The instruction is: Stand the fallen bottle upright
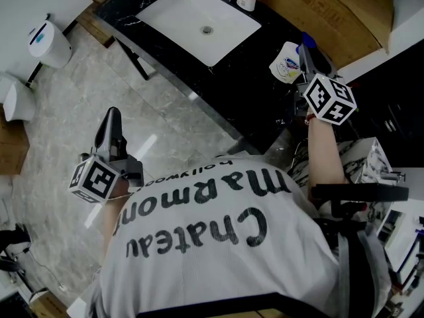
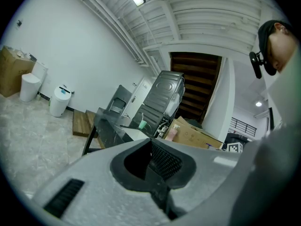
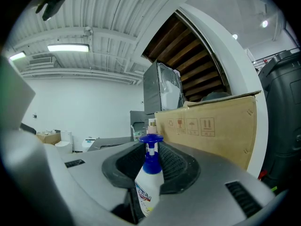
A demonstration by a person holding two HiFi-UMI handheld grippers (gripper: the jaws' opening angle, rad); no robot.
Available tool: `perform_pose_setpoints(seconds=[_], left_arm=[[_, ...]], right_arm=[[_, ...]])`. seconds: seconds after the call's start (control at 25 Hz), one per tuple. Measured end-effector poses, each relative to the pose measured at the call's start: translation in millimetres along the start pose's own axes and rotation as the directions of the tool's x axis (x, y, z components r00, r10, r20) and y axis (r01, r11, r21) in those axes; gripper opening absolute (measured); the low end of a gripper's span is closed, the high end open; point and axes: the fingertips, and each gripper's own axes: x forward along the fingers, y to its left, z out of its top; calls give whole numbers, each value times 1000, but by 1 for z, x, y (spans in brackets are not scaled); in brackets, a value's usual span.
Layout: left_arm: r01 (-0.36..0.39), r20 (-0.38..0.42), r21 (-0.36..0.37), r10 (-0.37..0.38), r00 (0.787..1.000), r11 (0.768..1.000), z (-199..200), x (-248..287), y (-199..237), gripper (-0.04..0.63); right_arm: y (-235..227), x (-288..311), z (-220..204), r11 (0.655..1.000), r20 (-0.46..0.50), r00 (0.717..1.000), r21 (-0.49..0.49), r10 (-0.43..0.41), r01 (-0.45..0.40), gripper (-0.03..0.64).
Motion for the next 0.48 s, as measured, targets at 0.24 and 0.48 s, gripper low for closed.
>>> perform_pose_setpoints(seconds=[0.24, 0.48], left_arm=[[1, 7, -3, -1, 1000, 1000, 1, 0, 1, 13], [7, 14, -6, -7, 1000, 1000, 2, 2, 1, 12]], right_arm=[[1, 0, -4, 1000, -27, 1000, 13, 16, -16, 75], [3, -2, -3, 1000, -23, 1000, 1, 13, -13, 75]])
